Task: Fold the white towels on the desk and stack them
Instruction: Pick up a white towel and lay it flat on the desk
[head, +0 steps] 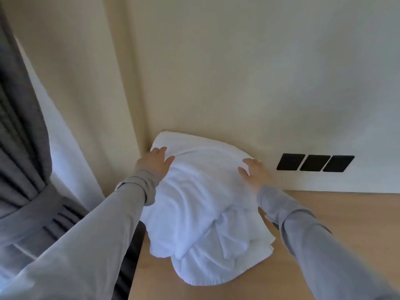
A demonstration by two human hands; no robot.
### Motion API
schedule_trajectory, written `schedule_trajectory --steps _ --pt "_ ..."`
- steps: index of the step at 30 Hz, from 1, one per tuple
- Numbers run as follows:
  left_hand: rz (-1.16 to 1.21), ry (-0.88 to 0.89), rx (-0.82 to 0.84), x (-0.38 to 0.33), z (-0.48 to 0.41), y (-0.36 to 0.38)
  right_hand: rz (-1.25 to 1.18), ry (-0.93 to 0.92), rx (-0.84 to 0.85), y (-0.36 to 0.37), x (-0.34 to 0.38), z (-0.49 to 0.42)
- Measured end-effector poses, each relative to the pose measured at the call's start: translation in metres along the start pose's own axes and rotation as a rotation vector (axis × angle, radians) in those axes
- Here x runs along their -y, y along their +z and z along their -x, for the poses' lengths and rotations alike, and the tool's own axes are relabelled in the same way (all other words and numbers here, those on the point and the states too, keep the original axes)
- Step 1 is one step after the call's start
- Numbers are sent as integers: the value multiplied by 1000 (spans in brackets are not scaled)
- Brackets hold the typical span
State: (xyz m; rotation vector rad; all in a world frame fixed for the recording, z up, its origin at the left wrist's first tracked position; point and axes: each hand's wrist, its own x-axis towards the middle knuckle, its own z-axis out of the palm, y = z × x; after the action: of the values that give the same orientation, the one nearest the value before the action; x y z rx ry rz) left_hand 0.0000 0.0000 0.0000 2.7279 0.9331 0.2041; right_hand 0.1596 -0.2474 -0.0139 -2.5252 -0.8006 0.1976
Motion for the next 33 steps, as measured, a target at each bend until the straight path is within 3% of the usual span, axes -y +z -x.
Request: schedule_trajectory --steps 5,8,15,19,26,30,33 --pt "-22 -65 39 26 11 36 -297 265 -105 33 -28 7" --pt "-7 -52 -35 28 7 43 -500 421 -115 37 -25 0" --pt "155 -158 -7 32 -11 46 -1182 726 -84 32 -20 -21" --pt "148 -148 -8 37 -19 51 -1254 748 -84 32 -21 -29" --pt "214 -96 -169 43 -28 64 -1317 746 -15 30 -3 -51" --pt "208 -7 -264 46 -28 66 -1286 683 -135 20 6 -51" --pt "265 -18 -194 52 -34 64 -1370 579 -252 -2 23 -37"
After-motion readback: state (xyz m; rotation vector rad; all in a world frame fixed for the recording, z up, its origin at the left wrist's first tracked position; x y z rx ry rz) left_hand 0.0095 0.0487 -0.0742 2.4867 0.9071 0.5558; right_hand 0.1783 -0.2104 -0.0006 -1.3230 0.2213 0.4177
